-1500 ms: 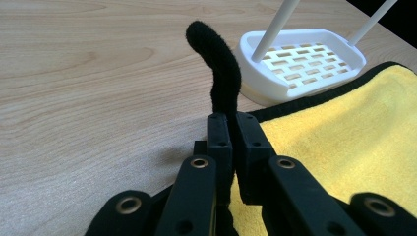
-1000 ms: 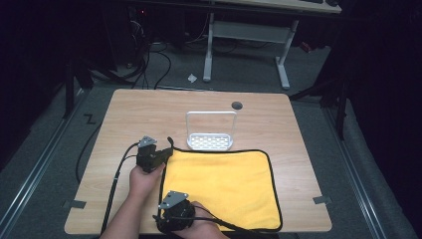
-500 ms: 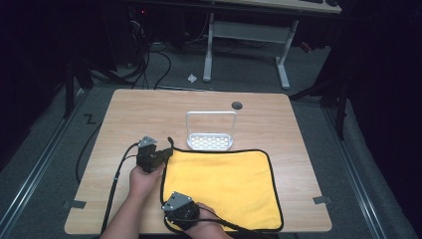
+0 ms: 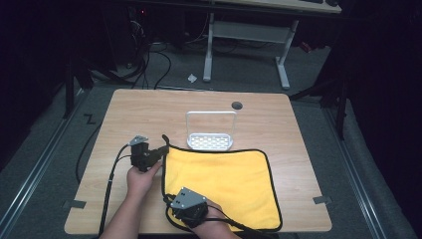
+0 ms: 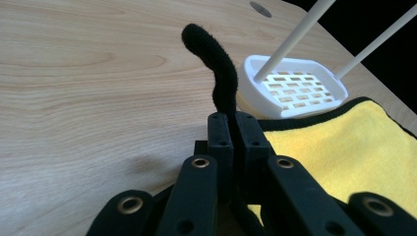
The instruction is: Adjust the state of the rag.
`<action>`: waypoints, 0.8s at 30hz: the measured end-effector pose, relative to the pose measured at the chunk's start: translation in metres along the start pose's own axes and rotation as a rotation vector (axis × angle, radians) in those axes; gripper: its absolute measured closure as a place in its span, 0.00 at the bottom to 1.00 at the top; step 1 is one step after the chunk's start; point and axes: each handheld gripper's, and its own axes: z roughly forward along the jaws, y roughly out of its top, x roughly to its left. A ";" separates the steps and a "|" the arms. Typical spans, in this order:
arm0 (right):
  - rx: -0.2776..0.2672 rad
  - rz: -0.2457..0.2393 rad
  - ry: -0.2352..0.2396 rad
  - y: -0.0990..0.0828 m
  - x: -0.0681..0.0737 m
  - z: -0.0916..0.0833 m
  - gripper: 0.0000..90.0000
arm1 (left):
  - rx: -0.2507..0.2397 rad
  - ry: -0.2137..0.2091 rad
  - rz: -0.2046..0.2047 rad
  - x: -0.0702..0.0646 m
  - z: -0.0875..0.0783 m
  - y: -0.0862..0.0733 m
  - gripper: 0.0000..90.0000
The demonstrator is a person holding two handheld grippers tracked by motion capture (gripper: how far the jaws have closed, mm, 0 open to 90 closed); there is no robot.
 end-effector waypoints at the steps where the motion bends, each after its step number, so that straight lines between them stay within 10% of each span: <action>1: -0.002 0.001 0.008 0.002 0.002 0.002 0.92 | -0.008 0.000 -0.008 0.001 -0.003 0.000 0.96; 16: -0.070 -0.057 0.126 0.047 0.044 0.034 0.91 | -0.104 0.120 -0.031 0.030 -0.095 0.011 0.96; 24: -0.073 -0.044 0.090 0.042 0.033 0.017 0.91 | -0.102 0.086 -0.019 0.006 -0.067 0.012 0.96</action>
